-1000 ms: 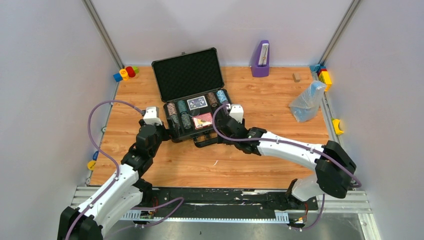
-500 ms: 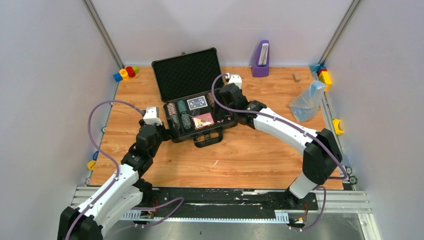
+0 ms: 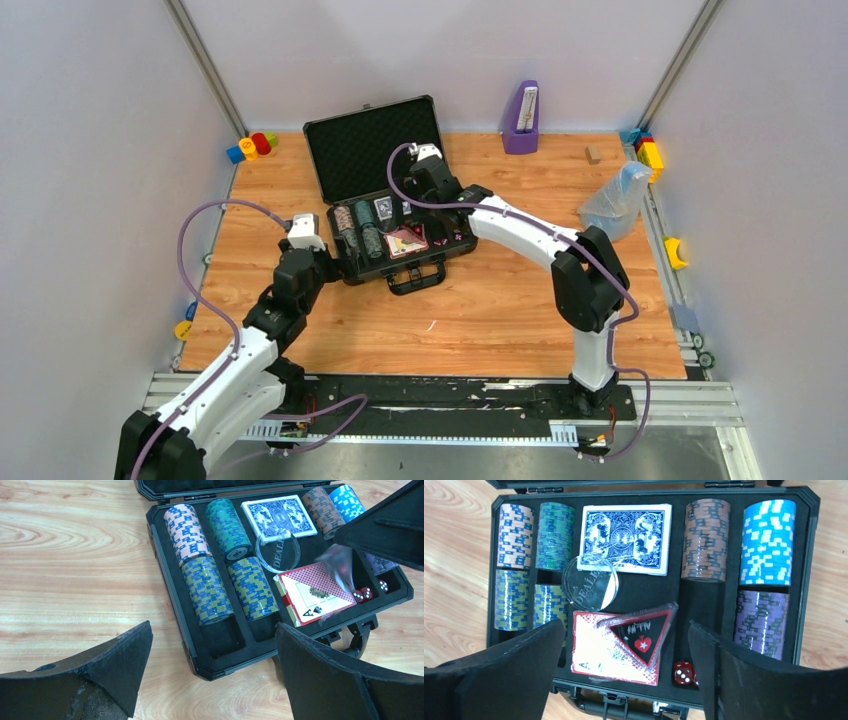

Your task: Pack up texas hold em set

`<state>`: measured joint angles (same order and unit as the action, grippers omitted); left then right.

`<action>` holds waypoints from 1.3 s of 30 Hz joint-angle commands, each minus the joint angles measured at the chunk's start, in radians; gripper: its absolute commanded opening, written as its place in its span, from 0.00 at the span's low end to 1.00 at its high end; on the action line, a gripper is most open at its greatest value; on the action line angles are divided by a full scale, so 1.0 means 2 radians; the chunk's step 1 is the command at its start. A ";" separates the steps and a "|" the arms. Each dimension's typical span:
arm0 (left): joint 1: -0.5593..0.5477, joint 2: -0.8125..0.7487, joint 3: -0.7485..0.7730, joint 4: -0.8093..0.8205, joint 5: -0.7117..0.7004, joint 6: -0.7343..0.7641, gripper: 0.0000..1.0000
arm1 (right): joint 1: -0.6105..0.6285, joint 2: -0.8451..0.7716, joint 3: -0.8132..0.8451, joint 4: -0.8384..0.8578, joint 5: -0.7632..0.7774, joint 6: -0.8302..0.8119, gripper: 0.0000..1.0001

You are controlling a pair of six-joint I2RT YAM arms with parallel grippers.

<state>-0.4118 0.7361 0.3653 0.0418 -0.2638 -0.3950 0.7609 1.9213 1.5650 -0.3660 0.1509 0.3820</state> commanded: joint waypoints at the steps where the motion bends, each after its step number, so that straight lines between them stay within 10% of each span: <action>1: 0.002 0.002 0.018 0.013 0.001 -0.001 1.00 | 0.001 0.002 0.033 0.016 -0.015 -0.017 1.00; 13: 0.017 0.065 0.027 0.042 0.038 -0.024 1.00 | -0.134 -0.011 0.060 0.041 -0.109 0.028 0.79; 23: 0.225 0.110 0.053 0.095 0.250 -0.122 1.00 | -0.172 -0.011 0.057 0.055 -0.153 0.039 0.72; 35: 0.357 0.444 0.243 0.216 0.367 -0.318 0.99 | -0.118 -0.155 -0.168 0.176 -0.207 0.096 0.69; 39: 0.369 0.552 0.306 0.270 0.393 -0.377 0.77 | -0.089 -0.199 -0.211 0.208 -0.195 0.099 0.68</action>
<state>0.3008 1.6890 0.8673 0.4332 0.4332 -0.9905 0.5343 1.6356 1.1931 -0.0895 -0.2382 0.5503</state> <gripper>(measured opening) 0.869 0.685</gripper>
